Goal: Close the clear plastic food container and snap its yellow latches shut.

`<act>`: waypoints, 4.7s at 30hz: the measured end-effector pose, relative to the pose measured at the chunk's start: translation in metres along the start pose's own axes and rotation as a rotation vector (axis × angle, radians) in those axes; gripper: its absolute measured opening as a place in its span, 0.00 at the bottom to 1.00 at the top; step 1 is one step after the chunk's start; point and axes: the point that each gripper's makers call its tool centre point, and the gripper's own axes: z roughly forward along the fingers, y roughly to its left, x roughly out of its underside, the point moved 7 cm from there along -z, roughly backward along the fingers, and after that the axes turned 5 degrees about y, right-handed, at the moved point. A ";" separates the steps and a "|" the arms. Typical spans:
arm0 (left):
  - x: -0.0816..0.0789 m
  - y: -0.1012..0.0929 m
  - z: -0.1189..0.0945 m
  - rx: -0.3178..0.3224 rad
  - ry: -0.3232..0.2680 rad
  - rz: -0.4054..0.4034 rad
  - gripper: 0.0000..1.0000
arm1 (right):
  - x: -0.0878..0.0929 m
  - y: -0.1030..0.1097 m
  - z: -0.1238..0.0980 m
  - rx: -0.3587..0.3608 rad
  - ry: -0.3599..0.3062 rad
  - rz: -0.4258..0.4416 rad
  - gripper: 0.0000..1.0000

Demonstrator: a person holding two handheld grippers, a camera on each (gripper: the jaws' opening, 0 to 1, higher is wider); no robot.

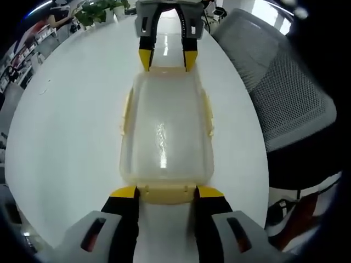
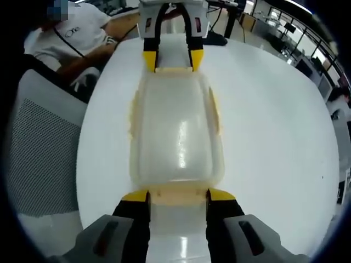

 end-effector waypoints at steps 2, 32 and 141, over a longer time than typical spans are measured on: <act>-0.001 -0.002 -0.003 -0.005 -0.005 0.008 0.38 | 0.000 0.000 -0.001 -0.004 -0.001 -0.001 0.38; 0.001 -0.005 -0.026 -0.022 -0.042 -0.003 0.38 | -0.008 0.000 -0.031 -0.037 -0.100 -0.007 0.38; -0.124 0.006 -0.023 -0.028 -0.060 -0.018 0.38 | 0.099 -0.017 -0.098 -0.028 -0.098 -0.006 0.38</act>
